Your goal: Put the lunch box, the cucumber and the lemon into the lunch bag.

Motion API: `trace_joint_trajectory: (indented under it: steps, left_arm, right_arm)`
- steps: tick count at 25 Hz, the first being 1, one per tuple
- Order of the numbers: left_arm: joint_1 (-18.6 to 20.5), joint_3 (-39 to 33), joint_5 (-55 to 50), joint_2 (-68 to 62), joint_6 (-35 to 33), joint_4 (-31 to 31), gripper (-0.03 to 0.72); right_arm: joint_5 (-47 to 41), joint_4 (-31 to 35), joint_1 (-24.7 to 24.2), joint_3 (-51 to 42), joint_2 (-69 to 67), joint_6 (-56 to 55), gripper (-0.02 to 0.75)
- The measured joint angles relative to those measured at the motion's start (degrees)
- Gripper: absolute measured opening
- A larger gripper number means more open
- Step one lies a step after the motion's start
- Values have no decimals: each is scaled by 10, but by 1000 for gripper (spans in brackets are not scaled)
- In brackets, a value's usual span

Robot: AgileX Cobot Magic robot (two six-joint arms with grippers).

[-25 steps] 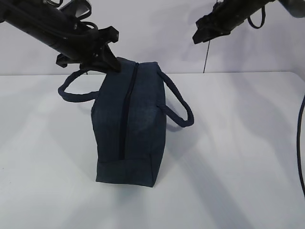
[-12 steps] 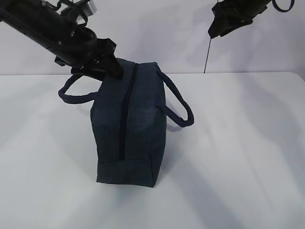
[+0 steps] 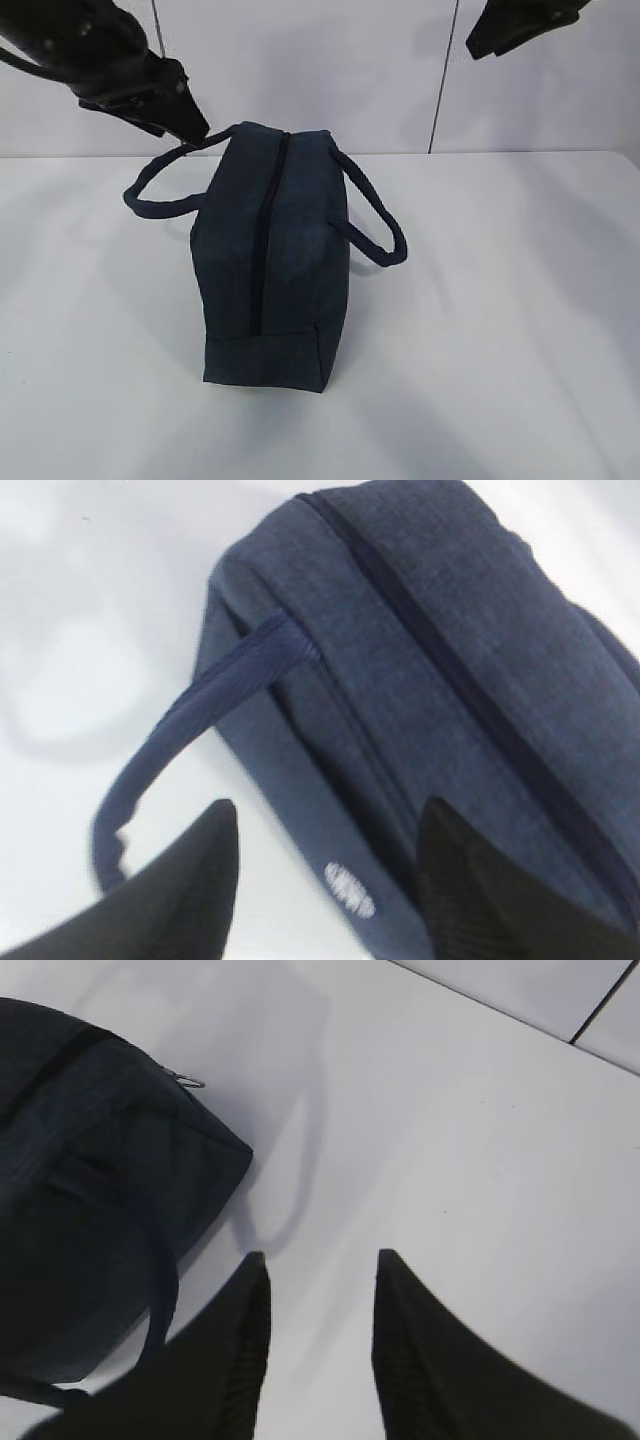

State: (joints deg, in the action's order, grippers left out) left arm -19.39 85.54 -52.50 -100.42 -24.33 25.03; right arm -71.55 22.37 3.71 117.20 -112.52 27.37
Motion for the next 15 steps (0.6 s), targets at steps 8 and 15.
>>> trace_joint_trajectory:
  steps: [8,15]
  left_arm:
    - [0,0,-78,79,24,-108,412]
    - [0,0,-167,126,98,-234,412]
  right_arm:
    - [-2,2,0,-43,105,-1,249]
    - [-4,3,0,-49,176,-1,249]
